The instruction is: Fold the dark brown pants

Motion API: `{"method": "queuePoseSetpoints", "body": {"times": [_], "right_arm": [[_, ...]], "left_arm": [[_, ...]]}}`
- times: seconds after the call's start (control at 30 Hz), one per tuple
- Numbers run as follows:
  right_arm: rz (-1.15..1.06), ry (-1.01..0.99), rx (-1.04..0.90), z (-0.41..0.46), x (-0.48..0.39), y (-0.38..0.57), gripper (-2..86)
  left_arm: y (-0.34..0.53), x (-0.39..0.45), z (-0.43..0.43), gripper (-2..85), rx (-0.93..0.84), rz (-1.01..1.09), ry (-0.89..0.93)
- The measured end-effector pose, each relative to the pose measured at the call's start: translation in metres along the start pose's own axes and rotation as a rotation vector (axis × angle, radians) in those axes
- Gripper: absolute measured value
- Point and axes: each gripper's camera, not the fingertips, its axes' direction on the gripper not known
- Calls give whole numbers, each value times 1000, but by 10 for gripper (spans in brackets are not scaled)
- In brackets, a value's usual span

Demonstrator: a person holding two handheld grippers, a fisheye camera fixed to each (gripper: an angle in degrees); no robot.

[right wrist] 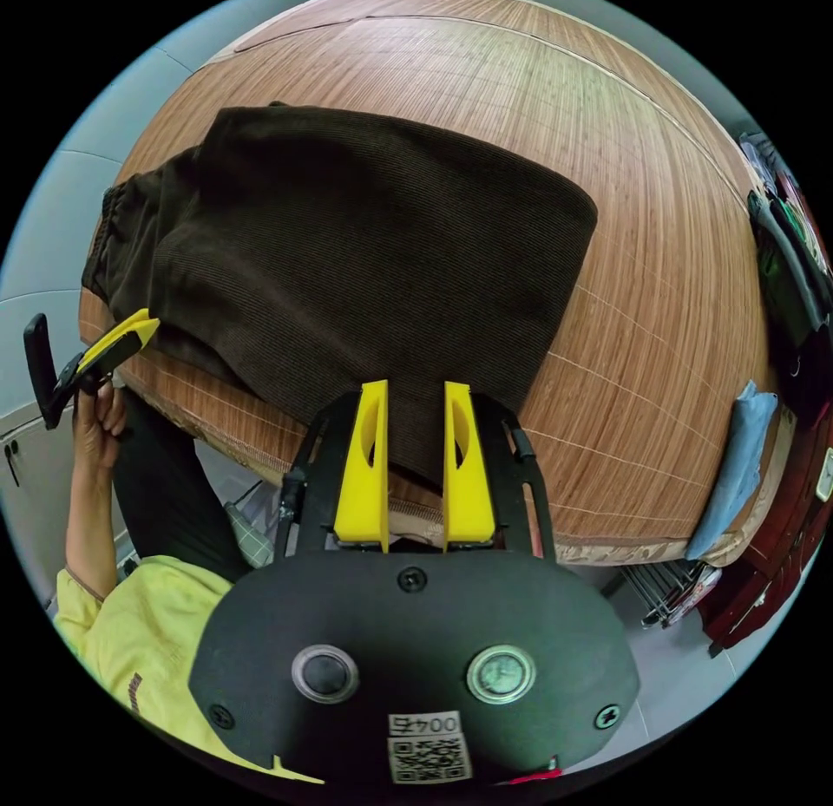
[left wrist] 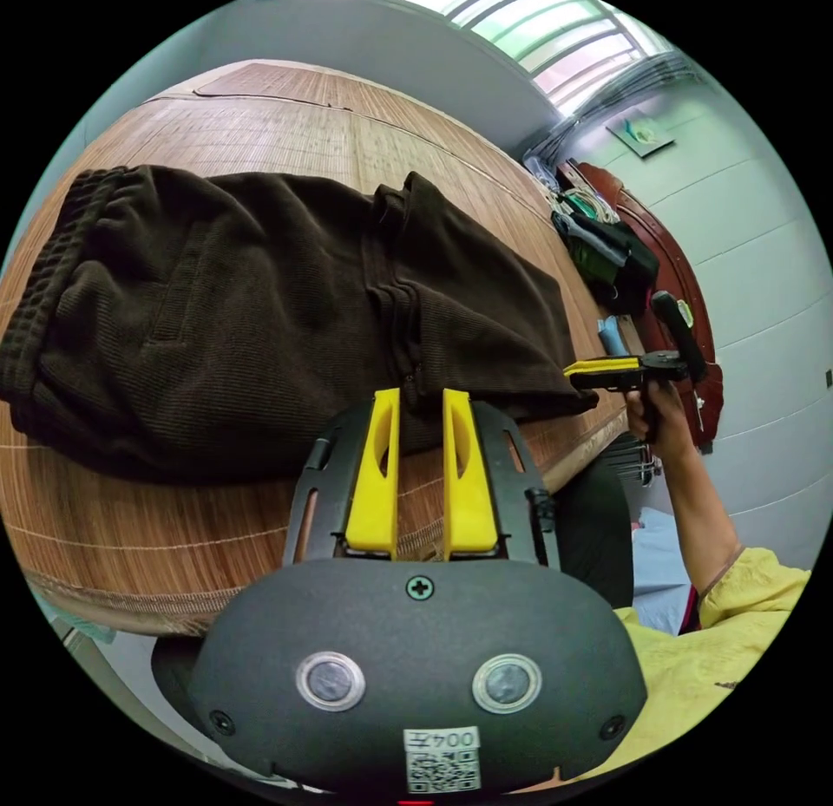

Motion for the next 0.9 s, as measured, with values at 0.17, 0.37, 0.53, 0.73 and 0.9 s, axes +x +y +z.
{"method": "queuePoseSetpoints", "body": {"times": [0.17,0.37,0.53,0.73,0.9], "right_arm": [[-5,19,53,1,-9,22,102],[17,24,161,4,-15,56,101],[30,3,257,5,-18,87,101],[78,-83,468,1,-10,144,103],[-58,-12,665,-9,-53,198,131]], "left_arm": [[-17,12,4,90,-28,49,-63],[-36,22,10,106,-65,84,-117],[-52,11,11,102,-84,53,-84],[-66,1,11,90,-81,4,-61],[-81,-3,6,64,-100,8,-54]]}}
